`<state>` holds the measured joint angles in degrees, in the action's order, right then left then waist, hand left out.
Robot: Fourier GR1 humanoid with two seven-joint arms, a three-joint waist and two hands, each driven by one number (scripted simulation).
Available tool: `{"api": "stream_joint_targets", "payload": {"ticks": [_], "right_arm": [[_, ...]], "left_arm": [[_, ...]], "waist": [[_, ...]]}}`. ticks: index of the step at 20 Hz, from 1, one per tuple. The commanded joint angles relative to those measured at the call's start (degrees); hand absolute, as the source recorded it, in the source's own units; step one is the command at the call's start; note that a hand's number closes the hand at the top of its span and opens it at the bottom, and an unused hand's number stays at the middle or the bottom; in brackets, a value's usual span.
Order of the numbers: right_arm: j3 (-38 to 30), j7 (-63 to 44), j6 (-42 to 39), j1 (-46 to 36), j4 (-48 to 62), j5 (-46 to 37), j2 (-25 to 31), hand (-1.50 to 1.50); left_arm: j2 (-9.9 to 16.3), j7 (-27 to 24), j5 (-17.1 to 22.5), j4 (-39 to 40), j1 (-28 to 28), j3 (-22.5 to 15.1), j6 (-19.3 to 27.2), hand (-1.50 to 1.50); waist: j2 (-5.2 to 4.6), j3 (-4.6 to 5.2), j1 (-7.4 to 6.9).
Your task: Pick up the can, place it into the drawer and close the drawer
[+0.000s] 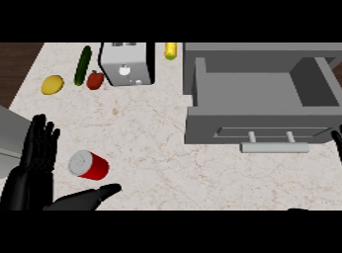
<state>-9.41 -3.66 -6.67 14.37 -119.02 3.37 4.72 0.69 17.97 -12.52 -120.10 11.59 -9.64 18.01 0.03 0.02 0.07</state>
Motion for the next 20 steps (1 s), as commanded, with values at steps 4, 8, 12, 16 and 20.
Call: {"api": "stream_joint_targets", "payload": {"ticks": [4, 8, 12, 16, 20], "right_arm": [[-2.32, 4.67, -2.38, 0.7, 3.91, 0.68, -0.48, -1.5], [-5.16, 2.44, -5.07, 1.92, 0.79, 3.76, 2.09, -1.5], [-1.49, -0.71, -3.09, -0.7, 0.41, 0.2, -0.55, -1.5], [-1.4, 0.31, -2.28, -1.31, 1.53, -0.86, -1.68, -1.5], [-2.72, -0.01, -3.71, 0.87, -1.05, -0.23, -1.04, -1.5]], "left_arm": [[0.83, -7.47, 3.31, 6.72, 0.81, 2.29, -0.25, -1.5], [-0.66, -12.59, 4.54, 12.77, 0.49, 2.7, 1.72, -1.5], [-0.22, -15.12, 4.89, 13.92, 1.62, 3.19, 1.67, -1.5], [0.42, -21.74, 8.47, 18.09, 4.91, 5.14, -1.48, -1.5], [-0.32, -22.91, 7.28, 17.82, 6.67, 4.76, 0.0, -1.5]], "waist": [[0.0, -0.02, -0.01], [0.0, -0.01, 0.17], [0.0, -0.01, -0.06], [0.01, -0.01, -0.13], [0.04, -0.01, -0.07]]}}
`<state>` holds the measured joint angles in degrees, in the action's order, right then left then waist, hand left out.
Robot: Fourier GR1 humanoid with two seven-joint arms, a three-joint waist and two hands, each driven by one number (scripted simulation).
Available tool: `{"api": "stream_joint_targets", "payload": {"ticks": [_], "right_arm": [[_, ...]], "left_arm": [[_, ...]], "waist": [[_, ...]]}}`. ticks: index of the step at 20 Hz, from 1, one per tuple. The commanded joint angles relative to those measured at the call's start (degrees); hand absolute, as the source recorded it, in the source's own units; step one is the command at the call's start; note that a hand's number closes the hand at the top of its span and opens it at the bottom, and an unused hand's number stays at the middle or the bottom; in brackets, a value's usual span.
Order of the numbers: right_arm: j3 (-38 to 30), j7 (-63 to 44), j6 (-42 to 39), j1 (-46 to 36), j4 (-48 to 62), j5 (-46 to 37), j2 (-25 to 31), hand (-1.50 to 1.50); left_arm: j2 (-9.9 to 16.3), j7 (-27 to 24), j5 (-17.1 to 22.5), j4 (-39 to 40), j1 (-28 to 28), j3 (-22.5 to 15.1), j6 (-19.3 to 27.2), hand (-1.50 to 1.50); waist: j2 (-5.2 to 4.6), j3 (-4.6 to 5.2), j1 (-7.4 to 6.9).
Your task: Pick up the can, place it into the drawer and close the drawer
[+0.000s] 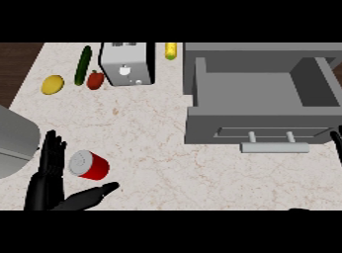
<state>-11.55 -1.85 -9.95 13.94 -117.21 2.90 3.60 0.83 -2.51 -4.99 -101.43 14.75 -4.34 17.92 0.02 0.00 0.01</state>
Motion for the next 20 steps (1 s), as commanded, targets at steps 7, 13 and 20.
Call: {"api": "stream_joint_targets", "payload": {"ticks": [7, 13, 20], "right_arm": [[-0.62, -2.71, 0.1, -1.83, -0.61, 0.27, -0.39, -1.5], [-1.07, -0.96, -0.53, -0.59, -0.72, -0.38, -1.16, -1.5], [-3.53, 2.17, -1.03, -4.34, 5.46, 0.11, 0.06, -1.5]], "left_arm": [[1.37, -10.38, 4.99, 12.35, -1.17, 5.99, -4.33, -1.5], [-0.74, -11.44, 3.03, 10.22, 3.57, 2.98, -3.16, -1.5], [1.95, -16.5, 6.82, 22.54, -4.24, 9.8, -6.75, -1.5]], "waist": [[0.0, 0.02, 0.06], [0.01, 0.0, -0.01], [-0.04, 0.0, 0.01]]}}
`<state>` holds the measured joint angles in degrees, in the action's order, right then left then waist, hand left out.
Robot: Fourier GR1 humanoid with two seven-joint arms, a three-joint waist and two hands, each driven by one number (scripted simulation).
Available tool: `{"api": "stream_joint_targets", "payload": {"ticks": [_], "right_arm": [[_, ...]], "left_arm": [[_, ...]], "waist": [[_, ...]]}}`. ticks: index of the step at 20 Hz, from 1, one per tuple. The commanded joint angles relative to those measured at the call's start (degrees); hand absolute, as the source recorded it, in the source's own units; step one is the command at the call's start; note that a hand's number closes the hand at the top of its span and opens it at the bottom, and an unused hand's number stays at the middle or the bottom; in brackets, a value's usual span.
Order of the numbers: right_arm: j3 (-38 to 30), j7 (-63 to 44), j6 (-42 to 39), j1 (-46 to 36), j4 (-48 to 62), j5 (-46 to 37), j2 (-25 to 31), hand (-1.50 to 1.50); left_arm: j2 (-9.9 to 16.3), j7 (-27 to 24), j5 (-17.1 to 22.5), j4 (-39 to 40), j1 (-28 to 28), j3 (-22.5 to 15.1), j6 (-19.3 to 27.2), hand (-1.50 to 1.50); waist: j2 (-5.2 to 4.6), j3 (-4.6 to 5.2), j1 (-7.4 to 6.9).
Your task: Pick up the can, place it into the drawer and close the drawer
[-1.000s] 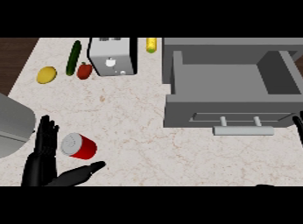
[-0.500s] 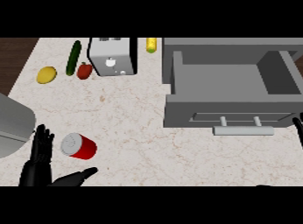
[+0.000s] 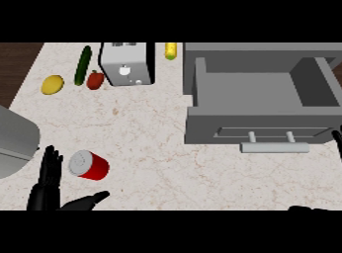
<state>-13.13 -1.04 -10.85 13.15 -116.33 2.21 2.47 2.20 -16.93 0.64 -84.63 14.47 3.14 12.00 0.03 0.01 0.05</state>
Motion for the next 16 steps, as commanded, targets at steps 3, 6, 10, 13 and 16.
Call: {"api": "stream_joint_targets", "payload": {"ticks": [3, 6, 10, 13, 16], "right_arm": [[-0.49, 2.21, -0.61, 1.19, 1.61, 0.18, -1.07, -1.5], [2.25, -1.85, 1.24, 0.82, -3.77, -2.24, -2.28, -1.5], [1.23, -2.3, 0.93, -1.01, -2.31, -1.5, -1.54, -1.5], [-0.13, -2.43, 0.07, -1.11, -1.51, -0.46, -0.68, -1.5], [0.47, -3.47, -0.59, 0.49, -3.85, 0.12, -1.42, -1.5]], "left_arm": [[-2.11, 2.26, -1.36, 0.69, -1.23, -2.63, 4.06, -1.5], [0.55, -1.85, 3.0, 4.24, -0.48, 2.98, -1.49, -1.5], [-0.83, -4.12, 2.06, 10.45, -4.95, 2.61, -0.56, -1.5], [2.37, -5.56, 4.23, 13.2, -6.67, 5.9, -3.49, -1.5], [-1.73, -7.81, 1.72, 13.82, -4.61, 2.74, -0.52, -1.5]], "waist": [[-0.01, -0.02, 0.05], [0.01, -0.01, -0.01], [-0.01, -0.01, 0.0], [0.0, -0.01, 0.0], [0.0, -0.01, 0.01]]}}
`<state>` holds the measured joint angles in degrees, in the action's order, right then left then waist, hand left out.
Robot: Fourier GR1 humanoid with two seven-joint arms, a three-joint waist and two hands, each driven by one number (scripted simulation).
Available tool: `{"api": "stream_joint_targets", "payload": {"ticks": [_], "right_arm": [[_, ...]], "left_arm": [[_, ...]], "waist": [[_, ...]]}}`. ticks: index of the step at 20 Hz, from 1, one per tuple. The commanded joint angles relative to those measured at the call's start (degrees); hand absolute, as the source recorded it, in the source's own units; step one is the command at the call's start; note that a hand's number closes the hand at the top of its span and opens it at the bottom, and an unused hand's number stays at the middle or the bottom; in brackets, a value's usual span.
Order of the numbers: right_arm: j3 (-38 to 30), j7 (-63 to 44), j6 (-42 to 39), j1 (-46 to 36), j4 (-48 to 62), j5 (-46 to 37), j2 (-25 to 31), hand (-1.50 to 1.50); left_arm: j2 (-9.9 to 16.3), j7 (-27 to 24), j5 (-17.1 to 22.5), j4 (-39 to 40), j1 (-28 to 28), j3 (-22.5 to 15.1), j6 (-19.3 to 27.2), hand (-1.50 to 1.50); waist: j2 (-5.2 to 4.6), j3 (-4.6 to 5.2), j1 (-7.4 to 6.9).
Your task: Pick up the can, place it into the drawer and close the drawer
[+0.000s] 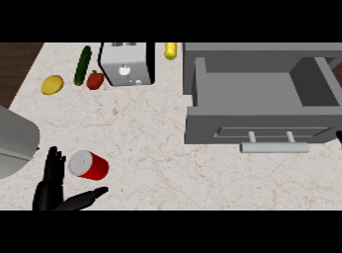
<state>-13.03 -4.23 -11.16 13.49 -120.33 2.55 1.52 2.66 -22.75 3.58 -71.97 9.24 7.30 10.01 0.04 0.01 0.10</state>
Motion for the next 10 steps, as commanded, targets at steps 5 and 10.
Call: {"api": "stream_joint_targets", "payload": {"ticks": [5, 10], "right_arm": [[-1.48, 0.66, -0.86, -1.01, 1.73, 0.26, 0.29, -1.5], [-3.53, -2.09, -1.17, 0.7, -1.76, 4.74, 2.18, -1.5]], "left_arm": [[-0.26, -0.07, -1.07, 4.04, -5.28, -0.08, 1.55, -1.5], [2.38, -3.57, 2.0, 11.26, -8.71, 3.99, -1.21, -1.5]], "waist": [[-0.03, -0.01, 0.02], [-0.02, 0.0, 0.13]]}}
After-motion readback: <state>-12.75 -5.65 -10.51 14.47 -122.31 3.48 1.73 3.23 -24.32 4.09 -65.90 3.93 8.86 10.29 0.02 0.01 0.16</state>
